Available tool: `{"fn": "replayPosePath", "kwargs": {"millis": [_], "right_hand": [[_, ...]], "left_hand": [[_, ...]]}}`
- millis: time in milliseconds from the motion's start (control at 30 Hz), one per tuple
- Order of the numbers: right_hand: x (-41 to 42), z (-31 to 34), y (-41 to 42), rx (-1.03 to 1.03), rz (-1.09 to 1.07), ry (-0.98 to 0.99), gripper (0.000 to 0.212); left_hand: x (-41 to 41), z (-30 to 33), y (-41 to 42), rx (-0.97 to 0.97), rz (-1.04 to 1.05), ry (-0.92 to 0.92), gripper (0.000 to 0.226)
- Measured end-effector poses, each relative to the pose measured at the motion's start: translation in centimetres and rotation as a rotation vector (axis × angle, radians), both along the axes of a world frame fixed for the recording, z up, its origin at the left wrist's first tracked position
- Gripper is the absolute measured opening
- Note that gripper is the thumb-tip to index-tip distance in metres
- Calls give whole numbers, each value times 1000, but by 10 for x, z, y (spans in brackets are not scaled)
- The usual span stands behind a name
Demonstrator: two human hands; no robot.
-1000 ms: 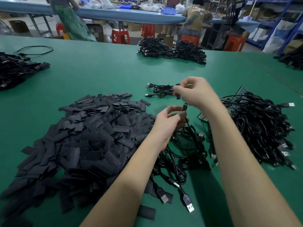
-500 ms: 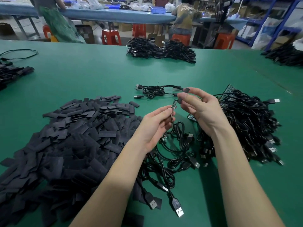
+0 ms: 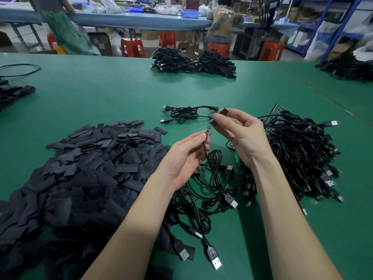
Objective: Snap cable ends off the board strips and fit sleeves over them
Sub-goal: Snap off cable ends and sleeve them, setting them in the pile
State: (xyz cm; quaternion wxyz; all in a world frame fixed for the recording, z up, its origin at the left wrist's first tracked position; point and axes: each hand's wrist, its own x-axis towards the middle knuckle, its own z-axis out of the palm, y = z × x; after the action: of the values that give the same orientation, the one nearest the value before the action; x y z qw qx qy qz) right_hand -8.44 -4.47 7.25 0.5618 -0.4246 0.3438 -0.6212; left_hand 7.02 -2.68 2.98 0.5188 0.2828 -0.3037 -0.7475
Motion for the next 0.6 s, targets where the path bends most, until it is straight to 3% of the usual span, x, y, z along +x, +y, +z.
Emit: {"fn": "replayPosePath", "kwargs": {"millis": [167, 367, 600], "right_hand": [[0, -1, 0, -1, 5, 43, 17], [-15, 6, 5, 81, 193, 227, 30], [-13, 5, 6, 108, 233, 265, 28]], "left_hand": [[1, 2, 0, 10, -7, 11, 20], [0, 3, 4, -37, -54, -21, 11], [-2, 1, 7, -104, -20, -38, 23]]}}
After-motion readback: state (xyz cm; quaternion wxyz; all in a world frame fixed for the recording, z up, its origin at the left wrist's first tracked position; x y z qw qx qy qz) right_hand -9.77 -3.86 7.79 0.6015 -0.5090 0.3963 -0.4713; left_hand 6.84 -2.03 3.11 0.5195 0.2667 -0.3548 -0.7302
